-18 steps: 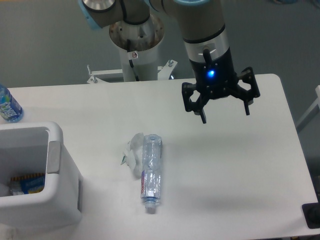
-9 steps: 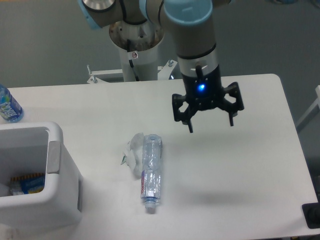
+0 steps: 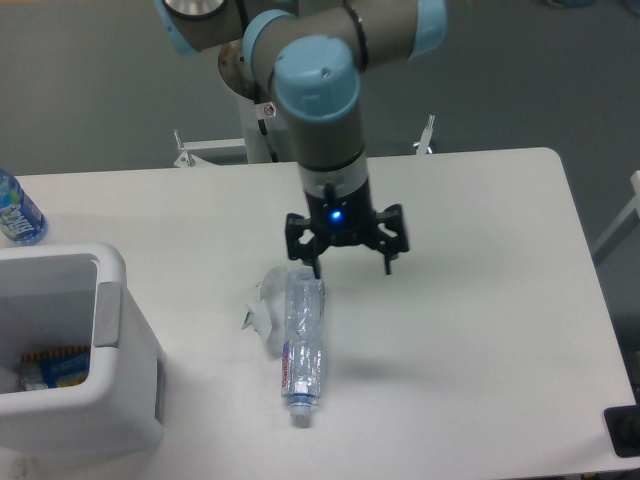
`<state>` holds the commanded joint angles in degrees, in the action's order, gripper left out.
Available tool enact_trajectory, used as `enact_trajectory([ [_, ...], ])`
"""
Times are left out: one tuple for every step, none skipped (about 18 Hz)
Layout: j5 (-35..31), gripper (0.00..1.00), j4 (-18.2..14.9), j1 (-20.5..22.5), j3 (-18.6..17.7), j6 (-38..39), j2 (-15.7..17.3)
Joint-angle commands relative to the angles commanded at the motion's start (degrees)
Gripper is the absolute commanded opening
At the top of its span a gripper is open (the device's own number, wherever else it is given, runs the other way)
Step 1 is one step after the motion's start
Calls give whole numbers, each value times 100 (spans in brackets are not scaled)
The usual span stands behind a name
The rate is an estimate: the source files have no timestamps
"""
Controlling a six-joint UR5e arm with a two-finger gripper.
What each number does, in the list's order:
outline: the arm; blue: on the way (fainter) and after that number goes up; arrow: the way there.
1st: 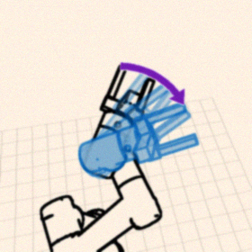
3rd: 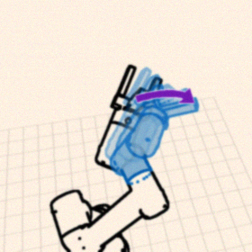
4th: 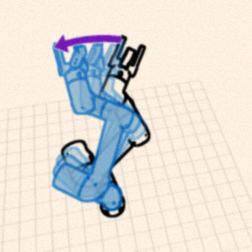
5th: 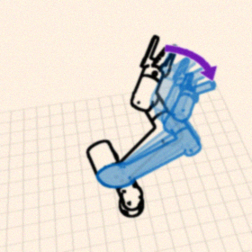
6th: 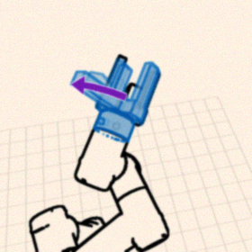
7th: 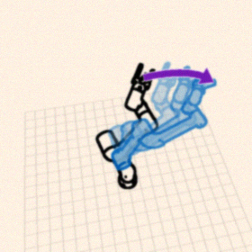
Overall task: Place the trash in the trash can
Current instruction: 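Move the open gripper over the crumpled clear plastic bag and lower, then close the gripper on the plastic bag beside the bottle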
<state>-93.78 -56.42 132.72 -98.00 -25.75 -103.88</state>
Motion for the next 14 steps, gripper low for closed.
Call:
enact_trajectory([
  [17, 100, 0, -53, -9, 52, -106],
  [35, 100, 0, -132, 0, 70, -185],
  [44, 100, 0, -202, 9, 79, -238],
  [96, 100, 0, -255, 9, 88, -273],
  [184, 100, 0, -282, 0, 114, -308],
  [263, 100, 0, -308, -17, 123, -422],
  [264, 100, 9, -317, -26, 132, -527],
  [264, 100, 9, -317, -18, 123, -589],
  [272, 100, 17, -317, -18, 115, -599],
  [299, 100, 17, -326, -26, 106, -599],
  [325, 100, 9, -352, -44, 106, -634],
  [334, 100, 17, -431, -70, 114, -730],
  [334, 100, 17, -475, -79, 114, -809],
  [325, 100, 35, -484, -88, 114, -879],
])
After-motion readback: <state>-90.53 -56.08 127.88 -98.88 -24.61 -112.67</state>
